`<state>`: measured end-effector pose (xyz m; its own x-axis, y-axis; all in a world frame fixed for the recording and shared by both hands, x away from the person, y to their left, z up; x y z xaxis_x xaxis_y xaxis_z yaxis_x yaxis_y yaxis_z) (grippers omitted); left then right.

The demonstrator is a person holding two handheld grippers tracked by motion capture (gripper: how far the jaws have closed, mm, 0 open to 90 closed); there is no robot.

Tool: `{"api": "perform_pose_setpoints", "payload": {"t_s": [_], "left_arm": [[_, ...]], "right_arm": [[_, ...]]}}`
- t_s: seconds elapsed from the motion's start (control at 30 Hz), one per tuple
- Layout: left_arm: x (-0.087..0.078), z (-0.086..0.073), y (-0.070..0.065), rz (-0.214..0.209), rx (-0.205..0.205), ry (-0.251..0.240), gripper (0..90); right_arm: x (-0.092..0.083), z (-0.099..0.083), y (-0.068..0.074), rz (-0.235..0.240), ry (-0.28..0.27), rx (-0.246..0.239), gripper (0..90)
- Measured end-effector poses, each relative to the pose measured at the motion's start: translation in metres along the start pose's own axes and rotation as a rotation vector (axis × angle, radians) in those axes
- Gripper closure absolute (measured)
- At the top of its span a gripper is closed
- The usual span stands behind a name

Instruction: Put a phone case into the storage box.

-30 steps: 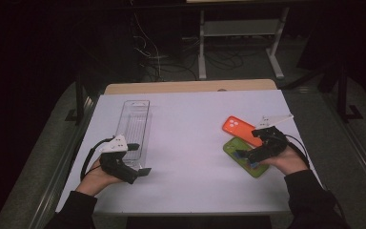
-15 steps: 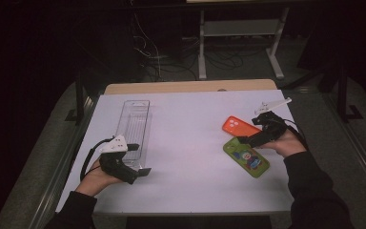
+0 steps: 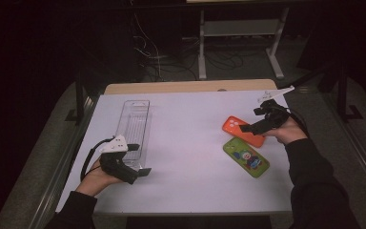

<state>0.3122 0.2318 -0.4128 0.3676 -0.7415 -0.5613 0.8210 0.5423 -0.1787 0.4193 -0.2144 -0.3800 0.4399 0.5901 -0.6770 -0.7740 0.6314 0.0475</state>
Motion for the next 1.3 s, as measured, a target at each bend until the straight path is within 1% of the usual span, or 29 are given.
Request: {"api": "perform_pose_setpoints", "payload": {"t_s": [0.07, 0.1, 0.13, 0.17, 0.23, 0.27, 0.3, 0.33, 0.4, 0.47, 0.63, 0.67, 0.73, 0.83, 0.87, 0.9, 0.93, 0.97, 1.0, 1.03, 1.07, 1.1, 1.2, 1.3], "left_arm": [[0.0, 0.0, 0.0, -0.002, 0.003, -0.001, 0.0], [0.0, 0.0, 0.0, -0.002, 0.003, -0.001, 0.0], [0.0, 0.0, 0.0, 0.0, -0.001, 0.0, 0.0], [0.0, 0.0, 0.0, 0.001, 0.001, 0.002, 0.0], [0.0, 0.0, 0.001, 0.001, 0.001, 0.002, 0.0], [0.0, -0.001, 0.0, -0.001, -0.004, 0.001, 0.0], [0.0, -0.001, 0.0, -0.001, -0.004, 0.001, 0.0], [0.0, -0.001, 0.0, -0.002, -0.003, 0.004, 0.0], [0.0, -0.001, 0.0, -0.002, 0.003, 0.007, 0.0], [0.0, -0.001, 0.0, -0.001, -0.007, 0.012, 0.0], [0.001, -0.001, 0.0, 0.0, -0.007, 0.012, 0.0], [0.001, -0.001, 0.0, -0.001, -0.006, 0.013, 0.0], [0.001, -0.001, 0.0, -0.001, -0.003, 0.014, 0.0], [0.001, -0.001, 0.001, 0.001, 0.007, 0.017, 0.0], [0.001, -0.001, 0.001, -0.002, 0.009, 0.015, 0.0], [0.001, -0.001, 0.001, -0.002, 0.009, 0.015, 0.0], [0.001, -0.001, 0.001, -0.001, 0.012, 0.016, 0.0], [0.001, -0.001, 0.001, -0.001, 0.012, 0.015, 0.0], [0.001, -0.001, 0.001, -0.001, 0.012, 0.016, 0.0], [0.001, -0.001, 0.001, -0.001, 0.012, 0.016, 0.0], [0.001, -0.001, 0.001, -0.003, 0.007, 0.016, 0.0], [0.001, -0.001, 0.001, -0.003, 0.007, 0.016, 0.0], [0.001, -0.001, 0.001, -0.003, 0.012, 0.015, 0.0], [0.0, -0.001, 0.0, -0.001, 0.006, 0.015, 0.0]], "right_arm": [[0.002, 0.002, -0.005, 0.0, 0.0, -0.004, 0.2], [0.002, 0.002, -0.005, 0.0, 0.0, -0.004, 0.2], [0.003, 0.003, -0.01, -0.011, 0.016, -0.001, 0.2], [0.003, 0.004, -0.012, -0.013, 0.015, -0.006, 0.2], [0.003, 0.006, -0.016, -0.013, 0.011, 0.002, 0.2], [0.003, 0.007, -0.019, -0.018, 0.012, -0.002, 0.2], [0.003, 0.007, -0.019, -0.018, 0.012, -0.002, 0.2], [0.003, 0.008, -0.024, -0.025, 0.008, -0.003, 0.2], [0.004, 0.008, -0.025, -0.02, 0.007, 0.0, 0.2], [0.005, 0.009, -0.031, -0.021, 0.008, 0.016, 0.2], [0.006, 0.009, -0.037, -0.027, 0.019, 0.008, 0.2], [0.006, 0.01, -0.039, -0.033, 0.02, -0.004, 0.2], [0.007, 0.01, -0.04, -0.034, 0.025, -0.002, 0.2], [0.009, 0.008, -0.042, -0.022, 0.032, -0.015, 0.2], [0.012, 0.006, -0.042, -0.027, 0.06, -0.016, 0.2], [0.012, 0.006, -0.042, -0.027, 0.06, -0.016, 0.2], [0.016, 0.003, -0.043, -0.028, 0.084, -0.027, 0.2], [0.016, 0.003, -0.043, -0.028, 0.084, -0.027, 0.2], [0.02, 0.0, -0.044, -0.038, 0.112, -0.034, 0.2], [0.021, -0.002, -0.044, -0.031, 0.126, -0.034, 0.2], [0.023, -0.003, -0.044, -0.032, 0.138, -0.04, 0.2], [0.023, -0.003, -0.044, -0.032, 0.138, -0.04, 0.2], [0.027, -0.007, -0.043, -0.028, 0.176, -0.046, 0.2], [0.032, -0.011, -0.042, -0.03, 0.214, -0.06, 0.2]]}}
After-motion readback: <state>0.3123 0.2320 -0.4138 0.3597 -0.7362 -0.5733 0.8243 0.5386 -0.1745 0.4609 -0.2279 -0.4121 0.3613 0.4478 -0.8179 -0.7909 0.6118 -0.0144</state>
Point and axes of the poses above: each handheld gripper's, and its own axes: x roughly forward along the jaws, z roughly out of its top, y roughly to its left, the point moved 3 cm from there along x, roughly forward along the jaws, and after that the axes turned 7 degrees about -x, right-handed, at the moved point
